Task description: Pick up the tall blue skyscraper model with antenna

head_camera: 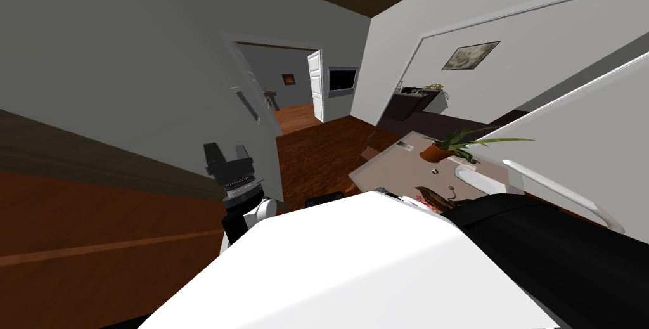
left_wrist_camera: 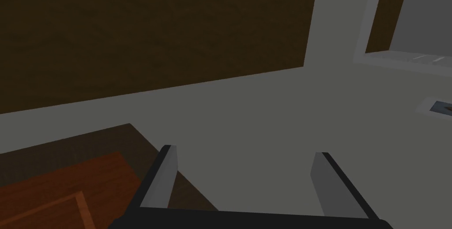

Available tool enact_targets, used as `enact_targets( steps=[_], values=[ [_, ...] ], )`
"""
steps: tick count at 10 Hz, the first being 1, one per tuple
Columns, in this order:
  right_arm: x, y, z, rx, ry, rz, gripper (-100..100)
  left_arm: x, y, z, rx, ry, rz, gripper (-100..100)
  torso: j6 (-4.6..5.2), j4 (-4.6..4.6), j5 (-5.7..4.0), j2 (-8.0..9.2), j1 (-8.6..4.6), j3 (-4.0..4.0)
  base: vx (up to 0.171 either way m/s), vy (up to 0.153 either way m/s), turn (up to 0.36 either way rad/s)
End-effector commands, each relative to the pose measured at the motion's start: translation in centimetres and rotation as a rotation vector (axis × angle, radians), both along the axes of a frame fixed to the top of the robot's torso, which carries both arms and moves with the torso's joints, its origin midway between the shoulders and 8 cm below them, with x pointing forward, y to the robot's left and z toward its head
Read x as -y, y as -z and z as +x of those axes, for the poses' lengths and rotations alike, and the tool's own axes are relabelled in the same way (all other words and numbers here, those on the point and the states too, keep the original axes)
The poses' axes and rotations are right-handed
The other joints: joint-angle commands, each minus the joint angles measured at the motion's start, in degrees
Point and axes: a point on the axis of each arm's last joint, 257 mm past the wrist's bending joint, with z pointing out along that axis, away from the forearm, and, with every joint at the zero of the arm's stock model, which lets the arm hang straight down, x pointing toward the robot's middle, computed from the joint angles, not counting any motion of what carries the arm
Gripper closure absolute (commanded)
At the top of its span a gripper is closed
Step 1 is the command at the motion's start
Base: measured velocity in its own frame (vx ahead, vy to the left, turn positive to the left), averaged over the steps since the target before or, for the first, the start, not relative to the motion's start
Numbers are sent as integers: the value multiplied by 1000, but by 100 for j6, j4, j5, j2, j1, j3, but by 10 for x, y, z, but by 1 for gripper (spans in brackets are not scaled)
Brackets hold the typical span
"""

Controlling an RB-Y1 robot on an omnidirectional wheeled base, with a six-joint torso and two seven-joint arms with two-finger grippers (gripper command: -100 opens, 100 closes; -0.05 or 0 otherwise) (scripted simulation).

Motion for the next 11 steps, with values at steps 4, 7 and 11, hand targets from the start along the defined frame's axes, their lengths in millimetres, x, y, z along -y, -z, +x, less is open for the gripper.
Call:
enact_targets(
  steps=[4,7,11],
  values=[
    [32,23,-67,-169,-28,-101,-100,0,0,0,0,0,0,0,3,0,2,-1,6,-1,-27,-51,172],
    [58,34,-121,-300,-52,-173,-100,0,0,0,0,0,0,0,2,-2,4,-10,16,-6,-18,-38,160],
    [82,40,-182,-444,-80,-242,-100,0,0,0,0,0,0,0,-3,-1,2,-7,0,-4,-23,-67,171]
  ],
)
